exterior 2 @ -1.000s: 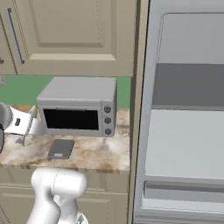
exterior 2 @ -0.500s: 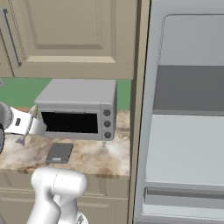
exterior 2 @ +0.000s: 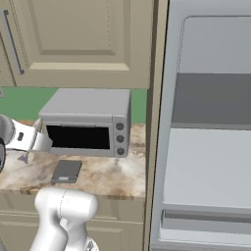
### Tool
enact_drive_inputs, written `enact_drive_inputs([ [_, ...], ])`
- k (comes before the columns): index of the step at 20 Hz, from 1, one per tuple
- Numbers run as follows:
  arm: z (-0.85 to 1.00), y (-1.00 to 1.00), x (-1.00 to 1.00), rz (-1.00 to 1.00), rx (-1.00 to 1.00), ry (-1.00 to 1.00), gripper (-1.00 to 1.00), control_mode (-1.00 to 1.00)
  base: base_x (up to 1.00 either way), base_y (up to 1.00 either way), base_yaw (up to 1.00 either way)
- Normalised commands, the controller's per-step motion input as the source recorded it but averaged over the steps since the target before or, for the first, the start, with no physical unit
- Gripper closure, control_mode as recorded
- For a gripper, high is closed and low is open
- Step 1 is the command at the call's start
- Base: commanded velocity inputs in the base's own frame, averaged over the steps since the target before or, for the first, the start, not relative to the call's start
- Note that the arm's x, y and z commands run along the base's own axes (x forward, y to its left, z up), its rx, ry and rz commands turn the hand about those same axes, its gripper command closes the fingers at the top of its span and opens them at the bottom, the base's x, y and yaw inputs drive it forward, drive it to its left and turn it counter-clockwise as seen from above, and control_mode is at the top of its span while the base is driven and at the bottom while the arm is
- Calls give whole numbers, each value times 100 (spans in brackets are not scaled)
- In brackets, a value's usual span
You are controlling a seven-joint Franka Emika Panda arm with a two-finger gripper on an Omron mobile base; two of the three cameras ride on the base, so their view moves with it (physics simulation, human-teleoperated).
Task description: Take the fish from the fridge and place it on the digital scale on the counter by the fridge. Wait a few seconds for a reading, then move it to the plate on the dining counter.
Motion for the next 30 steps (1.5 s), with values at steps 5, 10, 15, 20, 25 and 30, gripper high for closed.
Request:
enact_drive_inputs([
  [5,0,0,31,0,0,38,100,-100,0,0,0],
  [10,-12,0,35,0,0,31,100,-100,0,0,0],
  [15,-63,0,40,1,0,-2,100,-100,0,0,0],
  [20,-95,0,37,1,0,-12,100,-100,0,0,0],
  [25,-84,3,32,0,0,-4,100,-100,0,0,0],
  [30,-51,11,26,0,0,3,100,-100,0,0,0],
])
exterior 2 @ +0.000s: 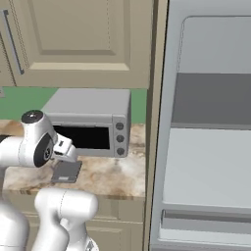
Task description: Take the fish from the fridge and place it on the digital scale on the counter by the fridge. Wait a few seconds for a reading, then move it to the plate on the dining counter.
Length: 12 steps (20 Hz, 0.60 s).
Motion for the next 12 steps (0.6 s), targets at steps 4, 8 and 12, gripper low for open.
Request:
enact_drive_inputs([
  [4,-16,10,31,2,-1,17,100,-100,0,0,0],
  [8,-5,7,27,4,-2,20,100,-100,0,0,0],
  [12,-6,0,24,4,0,11,100,-100,0,0,0],
])
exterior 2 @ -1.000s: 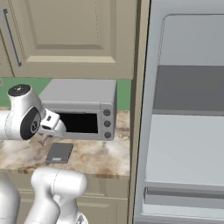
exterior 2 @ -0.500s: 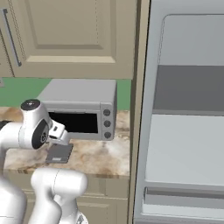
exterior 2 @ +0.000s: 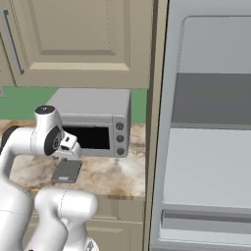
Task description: Take the fish from the fridge and place it on the digital scale on the counter by the fridge. Wait a few seconds for a reading, then move it to the plate on the dining counter.
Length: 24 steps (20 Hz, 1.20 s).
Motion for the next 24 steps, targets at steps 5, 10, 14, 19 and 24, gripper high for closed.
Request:
enact_drive_inputs([
  [5,-27,3,11,2,0,-1,100,-100,0,0,0],
  [10,-45,4,3,0,0,-2,100,-100,0,0,0],
  [14,-26,8,39,1,-2,0,100,-100,0,0,0],
  [19,-18,6,37,1,0,0,100,-100,0,0,0],
  [24,-18,11,22,1,0,0,100,-100,0,0,0],
])
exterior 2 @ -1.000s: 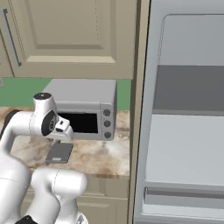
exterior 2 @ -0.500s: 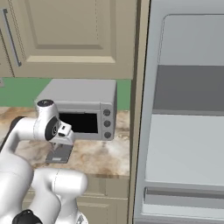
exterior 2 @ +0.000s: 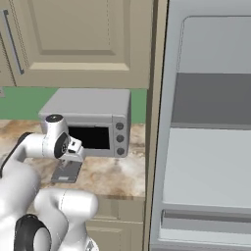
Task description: Take the fish from the fridge and place it on the digital scale on the counter by the fridge. Wait a few seconds for a reading, then move it to the plate on the dining counter.
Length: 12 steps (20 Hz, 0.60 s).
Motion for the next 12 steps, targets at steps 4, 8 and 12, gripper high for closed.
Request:
enact_drive_inputs([
  [4,-22,17,1,1,0,4,100,-100,0,0,0],
  [8,-24,18,1,1,0,2,100,-100,0,0,0],
  [12,-23,4,10,1,0,0,100,-100,0,0,0],
])
